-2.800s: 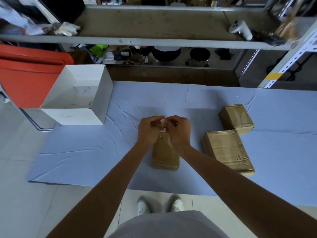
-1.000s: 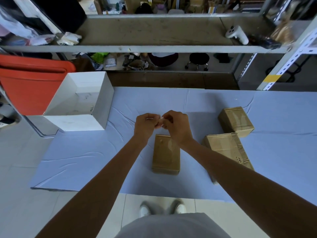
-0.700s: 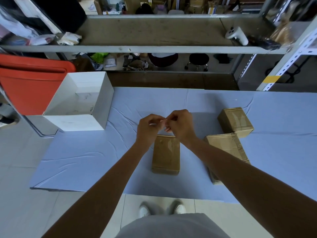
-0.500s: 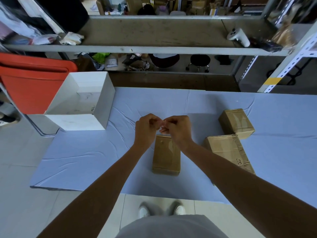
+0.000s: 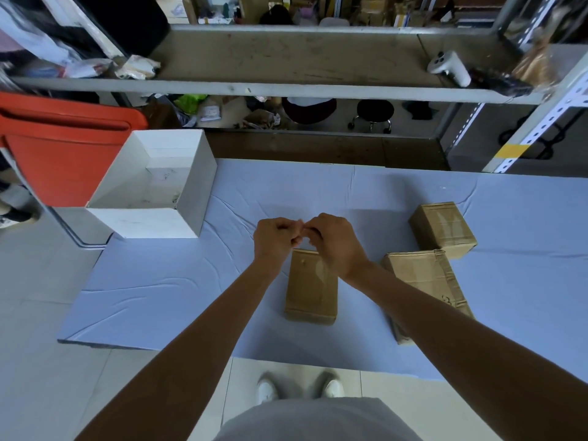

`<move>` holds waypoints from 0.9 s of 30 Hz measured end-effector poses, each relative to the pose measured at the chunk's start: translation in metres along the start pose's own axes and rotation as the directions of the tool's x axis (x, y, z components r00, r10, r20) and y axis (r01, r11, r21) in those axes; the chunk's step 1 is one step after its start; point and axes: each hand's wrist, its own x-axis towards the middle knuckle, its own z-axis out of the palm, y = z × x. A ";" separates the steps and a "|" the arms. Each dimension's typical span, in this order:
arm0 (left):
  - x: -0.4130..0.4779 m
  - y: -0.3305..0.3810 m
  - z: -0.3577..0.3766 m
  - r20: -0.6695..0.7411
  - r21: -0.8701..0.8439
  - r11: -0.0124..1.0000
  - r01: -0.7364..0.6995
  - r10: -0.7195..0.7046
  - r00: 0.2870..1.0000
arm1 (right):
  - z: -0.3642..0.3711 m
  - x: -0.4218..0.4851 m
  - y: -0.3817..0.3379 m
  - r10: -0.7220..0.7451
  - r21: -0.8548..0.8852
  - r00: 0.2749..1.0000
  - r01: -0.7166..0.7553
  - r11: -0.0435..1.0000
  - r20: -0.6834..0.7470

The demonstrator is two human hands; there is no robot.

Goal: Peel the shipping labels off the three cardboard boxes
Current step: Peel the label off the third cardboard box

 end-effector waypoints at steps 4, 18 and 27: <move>-0.003 -0.002 -0.001 0.022 -0.030 0.999 0.029 -0.029 0.999 | -0.004 0.007 0.001 0.083 -0.041 0.995 -0.081 0.996 0.060; -0.002 0.020 -0.014 0.052 0.171 0.984 -0.053 0.045 0.998 | 0.002 0.019 -0.021 0.523 0.406 0.847 -0.447 0.797 -0.094; -0.013 0.009 -0.045 -0.047 0.315 0.945 -0.086 0.106 0.993 | 0.013 0.019 -0.029 0.318 0.131 0.944 -0.327 0.936 0.085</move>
